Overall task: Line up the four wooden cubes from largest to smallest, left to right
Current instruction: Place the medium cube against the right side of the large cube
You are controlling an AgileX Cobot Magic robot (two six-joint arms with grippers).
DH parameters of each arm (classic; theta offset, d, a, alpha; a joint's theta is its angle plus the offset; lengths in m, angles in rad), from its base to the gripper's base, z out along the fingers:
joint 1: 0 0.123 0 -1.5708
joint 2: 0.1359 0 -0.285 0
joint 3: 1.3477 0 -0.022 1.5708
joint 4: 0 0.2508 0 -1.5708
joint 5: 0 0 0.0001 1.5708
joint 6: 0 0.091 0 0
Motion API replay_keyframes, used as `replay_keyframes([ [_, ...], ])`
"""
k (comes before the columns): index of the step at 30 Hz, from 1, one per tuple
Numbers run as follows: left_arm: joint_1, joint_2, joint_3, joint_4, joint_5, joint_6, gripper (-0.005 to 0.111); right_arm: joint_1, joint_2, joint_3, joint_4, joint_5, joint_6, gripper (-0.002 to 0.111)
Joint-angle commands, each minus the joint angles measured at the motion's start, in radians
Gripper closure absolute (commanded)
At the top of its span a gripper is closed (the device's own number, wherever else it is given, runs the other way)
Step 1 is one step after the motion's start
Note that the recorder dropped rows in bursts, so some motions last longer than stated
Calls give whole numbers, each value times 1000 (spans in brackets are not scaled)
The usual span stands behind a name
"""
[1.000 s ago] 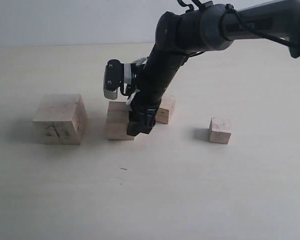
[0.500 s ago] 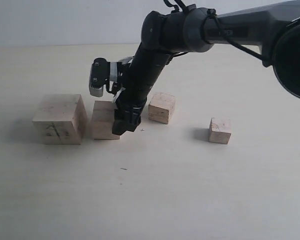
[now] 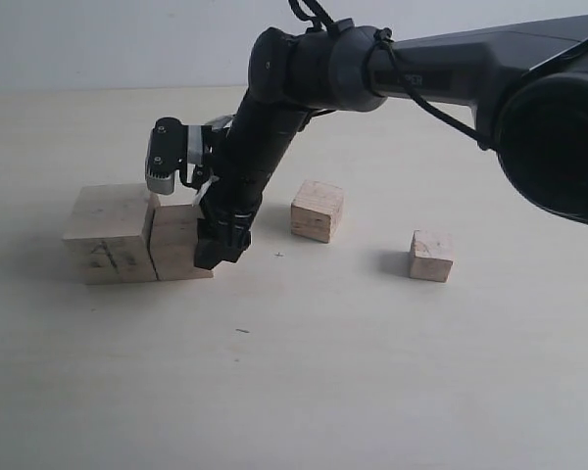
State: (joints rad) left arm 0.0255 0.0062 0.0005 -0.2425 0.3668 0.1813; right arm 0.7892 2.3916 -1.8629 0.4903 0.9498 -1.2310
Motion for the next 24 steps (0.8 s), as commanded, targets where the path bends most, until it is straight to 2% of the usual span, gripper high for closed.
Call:
replay_keyframes([
  [1, -6, -6, -1, 1, -2, -2, 107, 2, 31, 0, -15, -24, 1, 108],
  [16, -6, -6, -1, 1, -2, -2, 107, 2, 22, 0, -19, -2, 1, 106],
  [20, -6, -6, -1, 1, -2, -2, 107, 2, 22, 0, -7, -2, 1, 90],
  [24, -6, -6, -1, 1, -2, -2, 107, 2, 22, 0, 6, -2, 1, 64],
])
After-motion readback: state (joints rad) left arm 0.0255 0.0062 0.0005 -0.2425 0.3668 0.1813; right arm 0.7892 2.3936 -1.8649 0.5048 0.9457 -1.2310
